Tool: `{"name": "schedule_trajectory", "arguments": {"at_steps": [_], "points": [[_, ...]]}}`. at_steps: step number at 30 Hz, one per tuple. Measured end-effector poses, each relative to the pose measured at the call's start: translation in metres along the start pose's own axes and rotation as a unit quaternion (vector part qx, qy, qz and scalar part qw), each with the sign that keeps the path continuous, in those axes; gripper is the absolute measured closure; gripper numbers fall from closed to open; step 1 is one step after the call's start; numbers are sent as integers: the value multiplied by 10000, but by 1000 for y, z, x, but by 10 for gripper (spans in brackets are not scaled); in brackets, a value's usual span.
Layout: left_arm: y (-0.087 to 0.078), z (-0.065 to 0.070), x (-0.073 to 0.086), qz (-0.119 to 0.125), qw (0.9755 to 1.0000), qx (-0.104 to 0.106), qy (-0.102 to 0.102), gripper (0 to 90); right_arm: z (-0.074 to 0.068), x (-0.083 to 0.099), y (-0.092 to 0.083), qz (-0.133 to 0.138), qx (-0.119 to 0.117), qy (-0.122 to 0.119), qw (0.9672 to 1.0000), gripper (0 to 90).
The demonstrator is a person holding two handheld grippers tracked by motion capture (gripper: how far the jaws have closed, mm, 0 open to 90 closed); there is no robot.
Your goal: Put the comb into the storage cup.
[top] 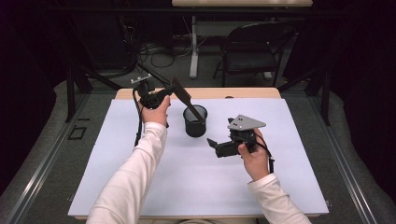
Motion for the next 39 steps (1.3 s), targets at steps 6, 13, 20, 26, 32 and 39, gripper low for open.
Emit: {"name": "schedule_trajectory", "arguments": {"at_steps": [6,13,20,26,32,39], "points": [[3,-2,4,-31,10000,-55,-6,844,0,0,0,-1,-9,9,10000,0],[5,-6,7,-74,9999,-118,-9,844,0,0,0,4,-3,21,10000,0],[6,-9,12,-116,9998,-156,-17,844,0,0,0,-2,-11,-3,10000,0],[7,-13,15,-169,9997,-190,-18,844,0,0,0,1,-13,-3,10000,0],[9,-13,16,-157,9997,-173,-73,844,0,0,0,1,-12,-4,10000,0],[11,-14,19,-185,9996,-176,-84,843,0,0,0,3,-18,-3,10000,0]]}}
Point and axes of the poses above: each handheld gripper's, and its own axes: y roughly forward along the jaws, x roughly out of its underside, z roughly to its right, the point moved 4 cm from there along y, roughly forward along the jaws, and after that the axes turned 9 degrees about x, right-handed, at the moved point
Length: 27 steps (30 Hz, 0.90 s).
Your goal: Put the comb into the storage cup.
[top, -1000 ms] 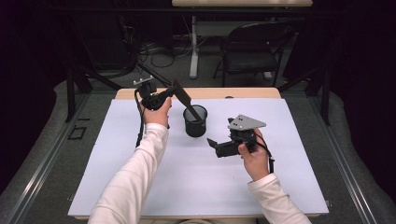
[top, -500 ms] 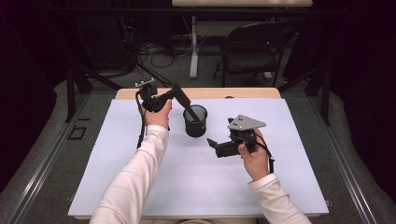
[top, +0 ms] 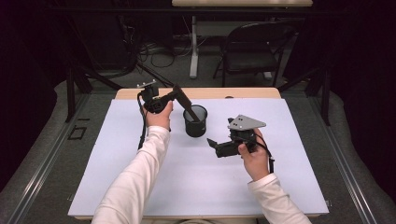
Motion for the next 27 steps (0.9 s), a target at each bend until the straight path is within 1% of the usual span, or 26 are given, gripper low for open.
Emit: {"name": "schedule_trajectory", "arguments": {"at_steps": [5,11,20,21,27], "points": [[0,-3,2,-4,10000,-7,-30,844,0,0,0,-20,-5,-3,10000,0],[1,-8,4,8,9999,3,-138,843,-1,1,1,-28,-7,5,10000,0],[0,-10,5,18,9999,1,-166,842,-1,1,1,-28,4,-13,10000,0],[0,-10,5,31,9998,-3,-198,842,-1,1,1,-33,4,-17,10000,0],[-1,-13,6,28,9997,-30,-226,840,-1,1,1,-34,-1,-18,10000,0]]}}
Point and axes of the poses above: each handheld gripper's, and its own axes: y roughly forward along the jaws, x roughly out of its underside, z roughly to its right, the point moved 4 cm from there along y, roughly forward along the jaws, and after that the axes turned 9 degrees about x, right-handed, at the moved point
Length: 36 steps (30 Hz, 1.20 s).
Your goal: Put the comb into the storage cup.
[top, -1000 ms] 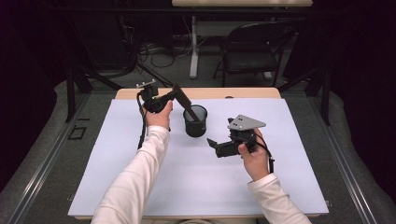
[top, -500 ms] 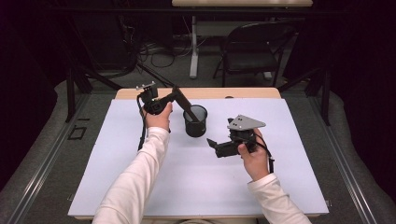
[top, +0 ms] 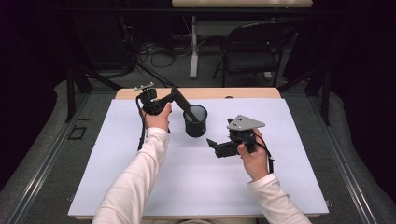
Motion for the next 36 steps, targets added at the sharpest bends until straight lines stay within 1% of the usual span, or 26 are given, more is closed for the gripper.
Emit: {"name": "schedule_trajectory", "arguments": {"at_steps": [11,15,16,24,28,29,30,34,36], "points": [[-1,-2,1,-9,10000,-82,-24,824,0,0,0,-1,2,-3,10000,0],[-2,-5,2,-9,9999,-116,-12,814,0,0,0,-6,2,-4,10000,0],[-3,-7,2,-12,9999,-143,-43,813,0,0,0,-6,2,-3,10000,0],[-5,-10,1,-6,9999,-154,-49,805,0,0,1,-13,-2,-8,10000,0],[-6,-9,1,23,9998,-172,-26,790,0,1,1,-22,1,-7,10000,0],[-5,-9,0,46,9998,-167,-51,785,0,1,1,-16,2,-5,10000,0],[-6,-9,0,39,9999,-164,-42,765,0,1,1,-15,2,-5,10000,0],[-7,-9,-1,81,9998,-164,-33,742,0,1,1,-21,1,-7,10000,0],[-8,-9,-2,120,9998,-149,-63,720,0,1,1,-20,0,-2,10000,0]]}}
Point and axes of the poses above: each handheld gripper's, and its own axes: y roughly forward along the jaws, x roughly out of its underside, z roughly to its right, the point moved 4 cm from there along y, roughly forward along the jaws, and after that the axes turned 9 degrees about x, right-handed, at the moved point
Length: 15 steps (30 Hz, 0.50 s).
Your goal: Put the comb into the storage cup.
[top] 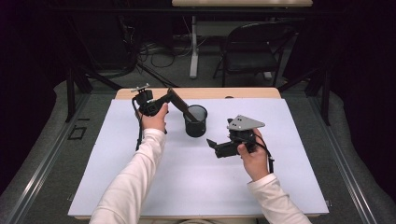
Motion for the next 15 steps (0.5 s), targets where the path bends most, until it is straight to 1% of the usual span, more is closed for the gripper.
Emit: {"name": "schedule_trajectory", "arguments": {"at_steps": [3,6,8,9,11,12,15], "points": [[-2,0,-1,39,10000,-5,7,705,0,0,0,-9,3,0,10000,0],[-4,1,-3,73,10000,49,-16,663,0,0,0,-15,2,6,10000,0],[-6,2,-4,89,9999,60,20,648,0,1,1,-24,9,-6,10000,0],[-7,3,-5,118,9999,79,-23,639,0,1,1,-25,10,7,10000,0],[-9,3,-7,154,9998,103,18,625,0,1,1,-27,10,0,10000,0],[-10,4,-7,186,9998,109,18,597,0,1,1,-29,9,-7,10000,0],[-12,3,-9,251,9996,73,61,573,0,1,1,-28,13,-17,10000,0]]}}
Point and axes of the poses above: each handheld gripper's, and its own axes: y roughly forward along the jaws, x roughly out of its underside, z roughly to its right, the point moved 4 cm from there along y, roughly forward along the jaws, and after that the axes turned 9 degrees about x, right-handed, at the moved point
